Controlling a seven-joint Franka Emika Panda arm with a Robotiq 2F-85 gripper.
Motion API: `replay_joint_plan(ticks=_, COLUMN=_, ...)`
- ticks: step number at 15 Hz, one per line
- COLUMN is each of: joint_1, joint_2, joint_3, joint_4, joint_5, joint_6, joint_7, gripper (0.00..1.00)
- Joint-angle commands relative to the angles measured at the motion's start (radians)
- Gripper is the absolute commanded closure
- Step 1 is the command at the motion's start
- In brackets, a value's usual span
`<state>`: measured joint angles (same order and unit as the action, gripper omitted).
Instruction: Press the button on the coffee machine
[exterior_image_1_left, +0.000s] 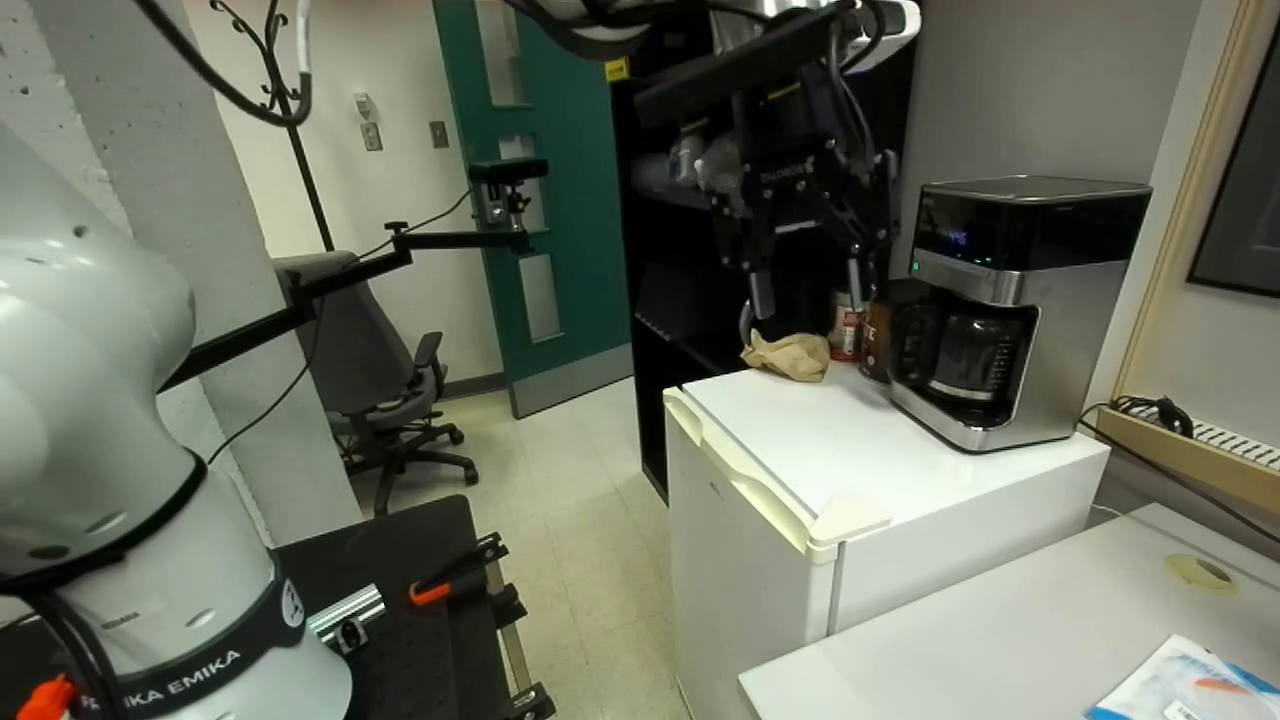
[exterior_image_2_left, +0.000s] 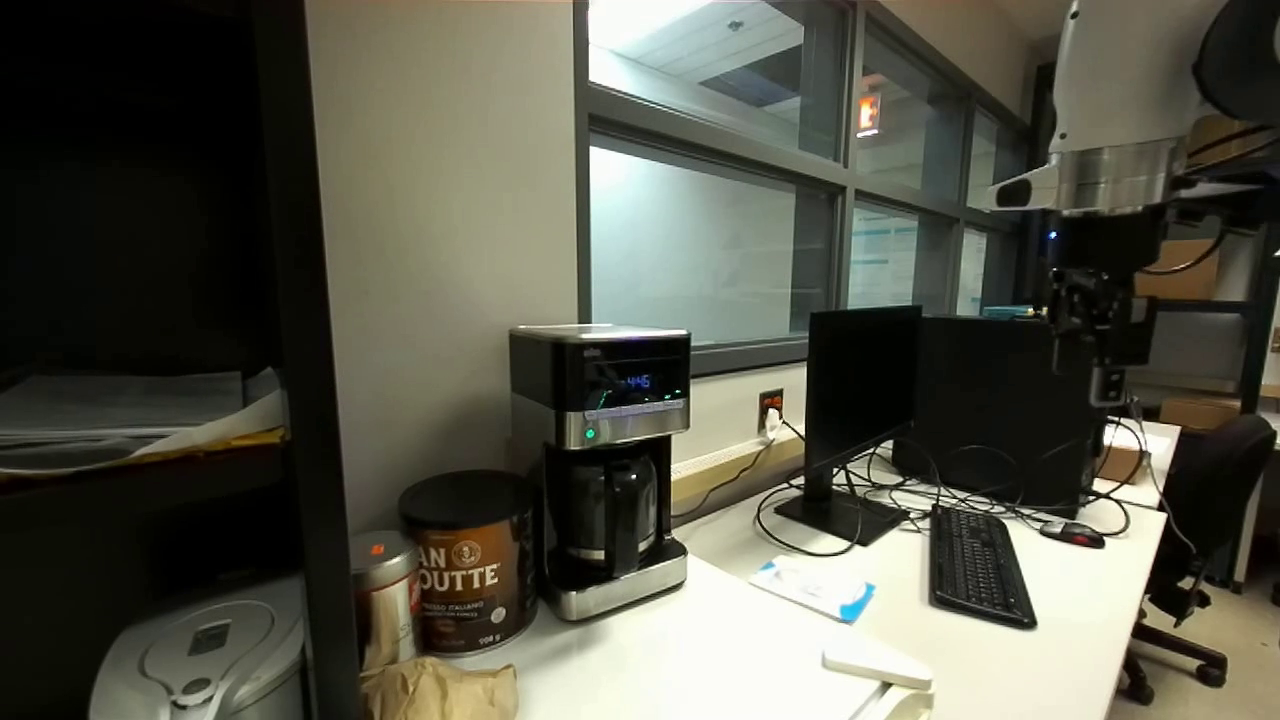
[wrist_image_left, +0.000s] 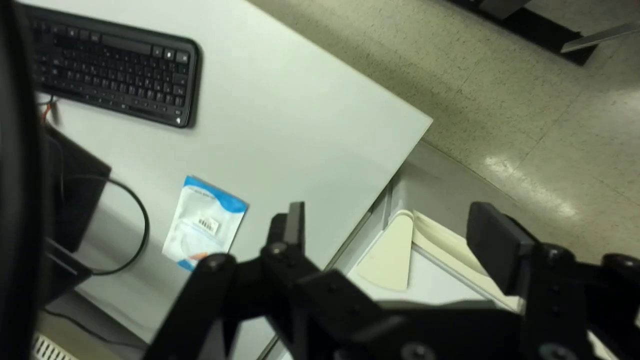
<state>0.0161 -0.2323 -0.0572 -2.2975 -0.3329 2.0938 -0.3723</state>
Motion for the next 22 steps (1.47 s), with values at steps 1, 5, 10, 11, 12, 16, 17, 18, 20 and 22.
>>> replay_joint_plan(ticks=1, joint_1=0.007, joint_2=0.125, joint_3=0.047, joint_4=0.053, joint_5=-0.092, joint_6=0.157, joint_7=0.023, gripper=0.50)
replay_joint_plan(ticks=5, joint_1=0.018, joint_2=0.256, joint_3=0.092, joint_4=0.112, joint_5=-0.217, joint_6=0.328, joint_7=0.057, gripper=0.81)
replay_joint_plan(ticks=10, joint_1=0.039, joint_2=0.421, joint_3=0.089, joint_4=0.239, joint_5=-0.465, joint_6=0.520, joint_7=0.177, gripper=1.00)
replay_joint_plan(ticks=11, joint_1=0.044, joint_2=0.454, joint_3=0.083, joint_4=0.271, joint_5=-0.514, joint_6=0.546, joint_7=0.202, gripper=1.00)
replay_joint_plan(ticks=12, joint_1=0.051, joint_2=0.489, joint_3=0.077, joint_4=0.308, joint_5=-0.565, joint_6=0.572, joint_7=0.231, gripper=0.99)
replay_joint_plan(ticks=16, joint_1=0.075, joint_2=0.625, joint_3=0.057, joint_4=0.455, joint_5=-0.745, joint_6=0.650, joint_7=0.362, gripper=1.00)
replay_joint_plan(ticks=17, joint_1=0.081, joint_2=0.652, joint_3=0.054, joint_4=0.487, joint_5=-0.779, joint_6=0.662, joint_7=0.388, gripper=1.00)
replay_joint_plan(ticks=18, joint_1=0.087, joint_2=0.677, joint_3=0.050, joint_4=0.516, joint_5=-0.809, joint_6=0.673, joint_7=0.416, gripper=1.00)
replay_joint_plan(ticks=20, joint_1=0.096, joint_2=0.717, joint_3=0.045, joint_4=0.568, joint_5=-0.858, joint_6=0.690, joint_7=0.461, gripper=1.00)
replay_joint_plan(ticks=22, joint_1=0.099, joint_2=0.741, joint_3=0.039, joint_4=0.605, joint_5=-0.897, joint_6=0.705, joint_7=0.494, gripper=1.00)
